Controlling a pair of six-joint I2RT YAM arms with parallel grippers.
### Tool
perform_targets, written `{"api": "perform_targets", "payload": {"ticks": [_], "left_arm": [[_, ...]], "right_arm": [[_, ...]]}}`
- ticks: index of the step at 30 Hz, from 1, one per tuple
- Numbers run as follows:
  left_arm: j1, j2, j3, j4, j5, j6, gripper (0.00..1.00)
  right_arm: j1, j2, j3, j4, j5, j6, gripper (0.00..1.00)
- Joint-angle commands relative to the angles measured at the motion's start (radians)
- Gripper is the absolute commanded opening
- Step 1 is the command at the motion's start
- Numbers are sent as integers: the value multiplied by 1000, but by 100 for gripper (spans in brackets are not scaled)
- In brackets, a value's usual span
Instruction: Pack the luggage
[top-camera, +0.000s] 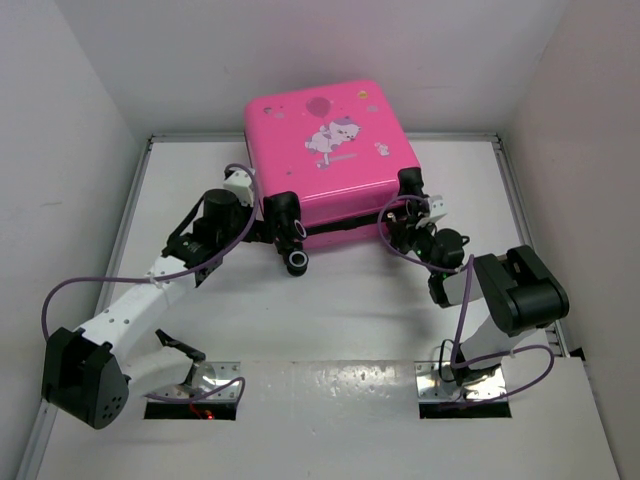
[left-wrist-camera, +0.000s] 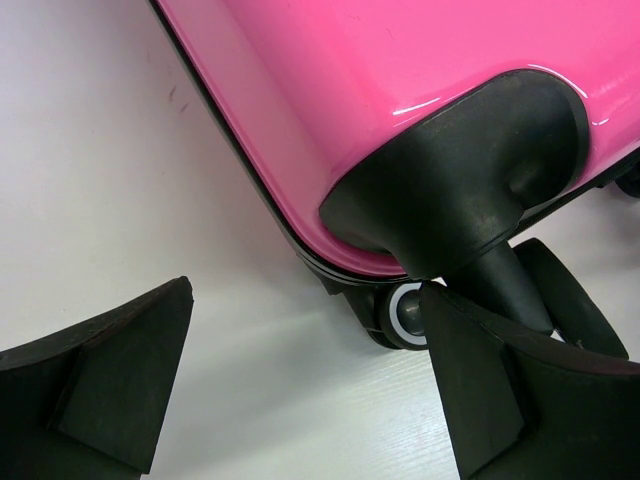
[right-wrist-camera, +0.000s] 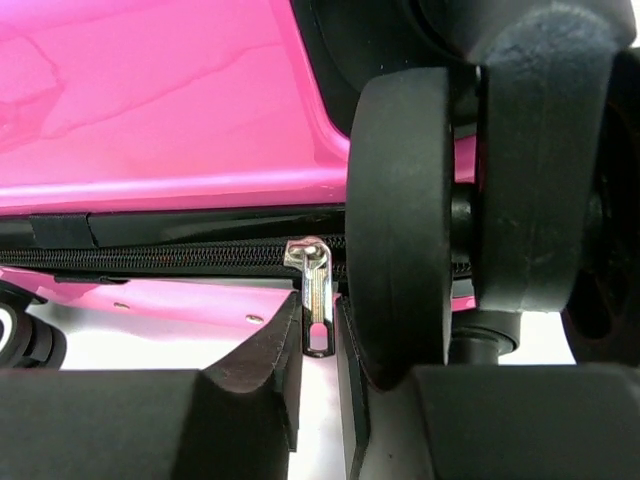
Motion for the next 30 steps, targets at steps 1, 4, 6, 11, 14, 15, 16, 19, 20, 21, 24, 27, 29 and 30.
{"api": "perform_targets", "payload": {"ticks": [1,4,6,11,14,15,16,19,20,21,24,27,29,30], "left_arm": [[-28,-12,23,70,32,-15,100],[-28,-21,23,70,32,-15,100],[-28,-22,13,70,32,-15,100],[-28,-45,13,52,32,-6,100],[-28,-68,13,15,32,3,100],[-40,-83,25,-11,32,3,99],[-49,-92,26,-25,32,3,99],[-72,-106,67,-97,64,13,92],[-73,-106,79,-120,65,0,90],[-73,-106,111,-147,98,-9,85],[-94,-64,162,-256,111,-73,83],[-105,-64,183,-275,102,-148,91],[-114,-32,208,-313,89,-178,92],[-114,-22,208,-313,106,-191,94]], "right_arm": [[9,-8,55,247,-13,14,18],[10,-15,57,250,-29,3,9],[12,-21,57,249,-51,-3,1],[24,-58,42,247,-91,-35,0],[36,-81,20,238,-131,-83,0],[44,-96,14,234,-131,-113,0],[50,-100,-7,238,-119,-129,0],[85,-109,-30,237,-56,-242,0],[94,-115,-29,194,-34,-312,0],[108,-130,-27,141,25,-331,0],[125,-133,2,70,85,-368,0],[134,-126,9,53,128,-420,0],[133,-124,17,34,141,-428,0],[134,-126,17,21,145,-425,0]]}}
